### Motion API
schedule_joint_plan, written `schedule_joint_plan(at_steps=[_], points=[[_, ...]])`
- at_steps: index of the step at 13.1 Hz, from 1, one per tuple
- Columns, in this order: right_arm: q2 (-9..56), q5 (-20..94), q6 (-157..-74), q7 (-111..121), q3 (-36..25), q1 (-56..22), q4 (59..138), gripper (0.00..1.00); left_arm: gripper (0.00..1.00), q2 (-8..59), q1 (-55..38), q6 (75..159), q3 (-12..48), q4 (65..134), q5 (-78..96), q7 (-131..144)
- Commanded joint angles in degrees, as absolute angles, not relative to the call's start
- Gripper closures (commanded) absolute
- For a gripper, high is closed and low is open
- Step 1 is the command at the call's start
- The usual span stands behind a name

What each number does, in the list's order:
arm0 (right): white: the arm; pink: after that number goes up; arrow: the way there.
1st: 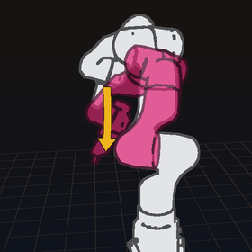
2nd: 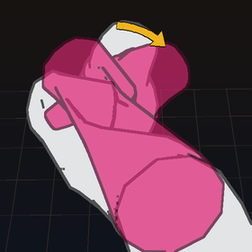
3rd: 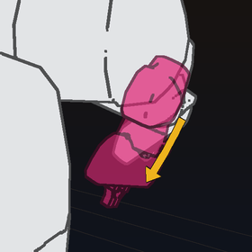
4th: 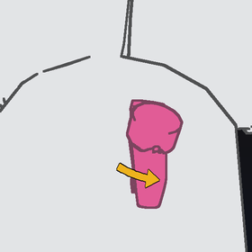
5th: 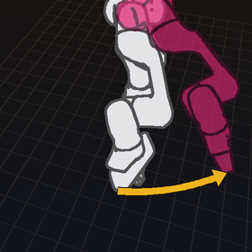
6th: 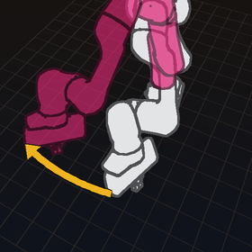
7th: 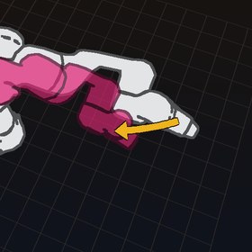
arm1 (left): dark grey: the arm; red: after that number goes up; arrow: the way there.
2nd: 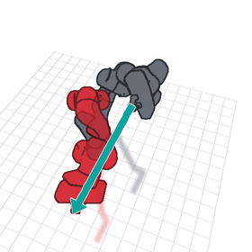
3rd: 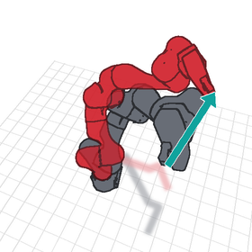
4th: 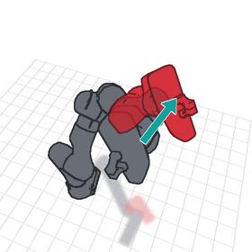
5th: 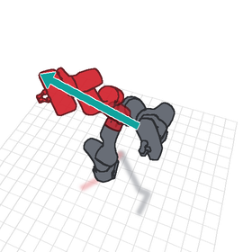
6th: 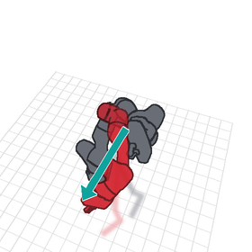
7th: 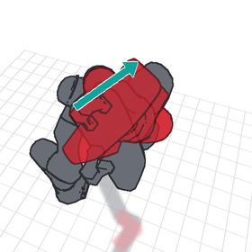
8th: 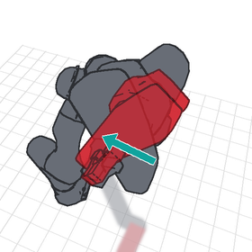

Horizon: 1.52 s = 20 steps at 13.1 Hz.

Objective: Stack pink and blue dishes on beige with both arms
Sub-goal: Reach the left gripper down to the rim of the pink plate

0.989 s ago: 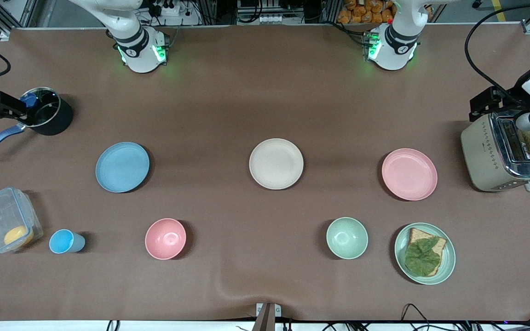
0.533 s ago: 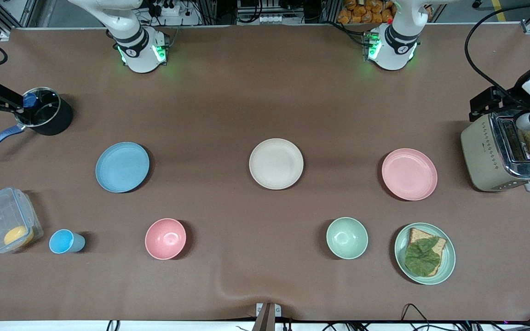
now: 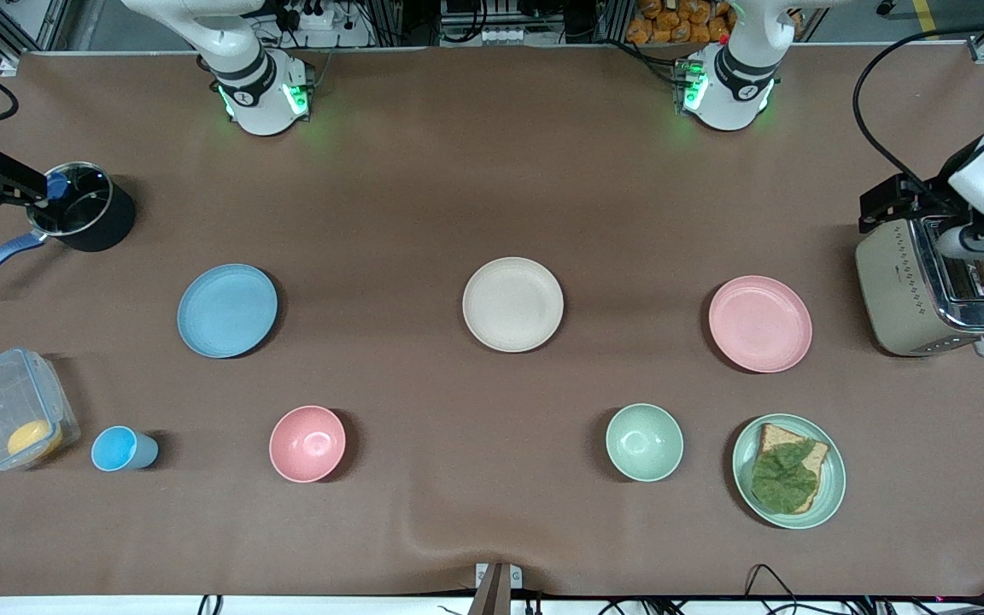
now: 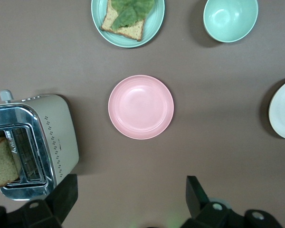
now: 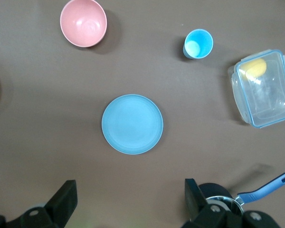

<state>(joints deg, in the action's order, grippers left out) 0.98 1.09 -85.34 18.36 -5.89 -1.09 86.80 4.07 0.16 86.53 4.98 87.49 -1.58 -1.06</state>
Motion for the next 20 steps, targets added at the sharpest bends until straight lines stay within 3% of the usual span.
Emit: schedule_joint_plan(at_steps=[1,5,11,15,20], points=[[0.7,1.6,-85.1,17.8,-7.0,-2.2,87.3,0.0,0.0,5.5,0.6,89.2,5.1,88.5,-1.7,-0.9],[0.8,1.5,-85.0,17.8,-7.0,-2.1,87.4,0.0,0.0,6.0,1.5,98.1,5.1,96.9,-3.0,-1.1],[1.6,1.1,-85.0,17.8,-7.0,-2.5,87.2,0.0,0.0,8.3,5.8,124.0,5.1,117.6,-3.1,-1.3],[1.8,1.1,-84.8,18.0,-7.0,-2.2,87.4,0.0,0.0,16.9,9.6,130.8,5.1,118.7,-3.1,-5.8],[1.8,1.1,-82.0,17.7,-7.1,-1.9,87.4,0.0,0.0,22.8,9.8,132.5,5.2,118.6,-3.1,-6.1]])
